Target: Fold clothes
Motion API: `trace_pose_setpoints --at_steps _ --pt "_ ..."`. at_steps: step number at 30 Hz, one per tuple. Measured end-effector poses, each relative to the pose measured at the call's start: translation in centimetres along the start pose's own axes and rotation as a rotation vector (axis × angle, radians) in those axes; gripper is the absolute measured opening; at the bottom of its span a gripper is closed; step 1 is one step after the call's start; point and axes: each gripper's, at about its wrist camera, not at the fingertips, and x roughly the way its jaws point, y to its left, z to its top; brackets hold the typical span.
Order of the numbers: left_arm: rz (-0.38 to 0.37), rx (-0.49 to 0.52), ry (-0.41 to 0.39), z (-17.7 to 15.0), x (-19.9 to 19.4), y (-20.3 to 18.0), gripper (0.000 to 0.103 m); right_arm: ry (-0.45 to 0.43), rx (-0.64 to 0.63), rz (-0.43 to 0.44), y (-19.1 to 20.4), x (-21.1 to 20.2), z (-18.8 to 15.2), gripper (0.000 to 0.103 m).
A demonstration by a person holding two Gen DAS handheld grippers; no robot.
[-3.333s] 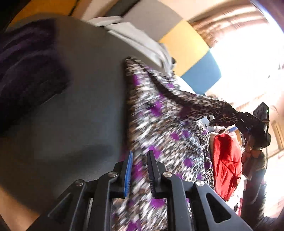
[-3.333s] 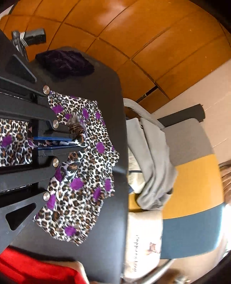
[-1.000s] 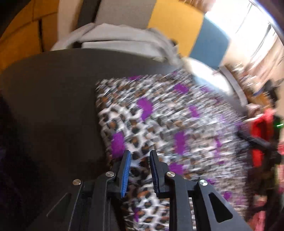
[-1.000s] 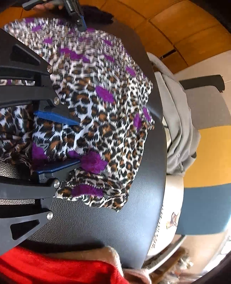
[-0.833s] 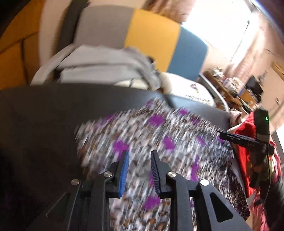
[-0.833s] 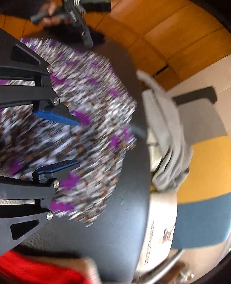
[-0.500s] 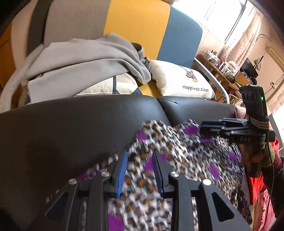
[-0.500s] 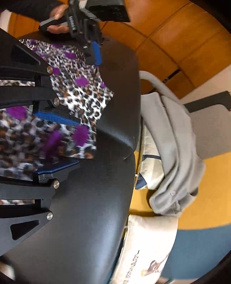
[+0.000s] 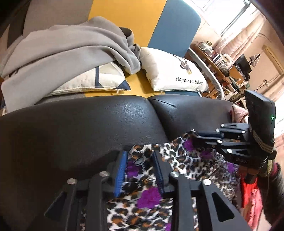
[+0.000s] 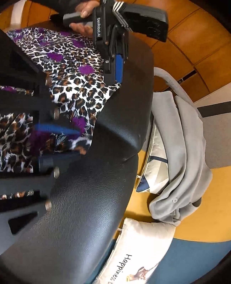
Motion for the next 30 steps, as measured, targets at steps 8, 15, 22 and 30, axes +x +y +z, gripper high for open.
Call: trace_pose_setpoints --at_steps 8,15,22,30 --pt "-0.036 0.013 -0.182 -3.1 -6.0 -2.6 0.007 -0.106 0.015 0.056 0.9 -3.9 -1.8 0.005" --pt "-0.016 0.064 -0.232 -10.8 -9.3 -5.6 0.007 -0.200 -0.018 0.101 3.9 -8.7 -8.5 0.005" --pt "-0.020 0.006 -0.116 -17.6 -7.5 -5.3 0.009 -0.122 0.004 0.085 5.6 -8.3 -16.1 0.010" --pt "-0.065 -0.089 -0.217 -18.0 -11.0 -4.9 0.017 -0.191 0.086 0.093 5.6 -11.5 -16.8 0.010"
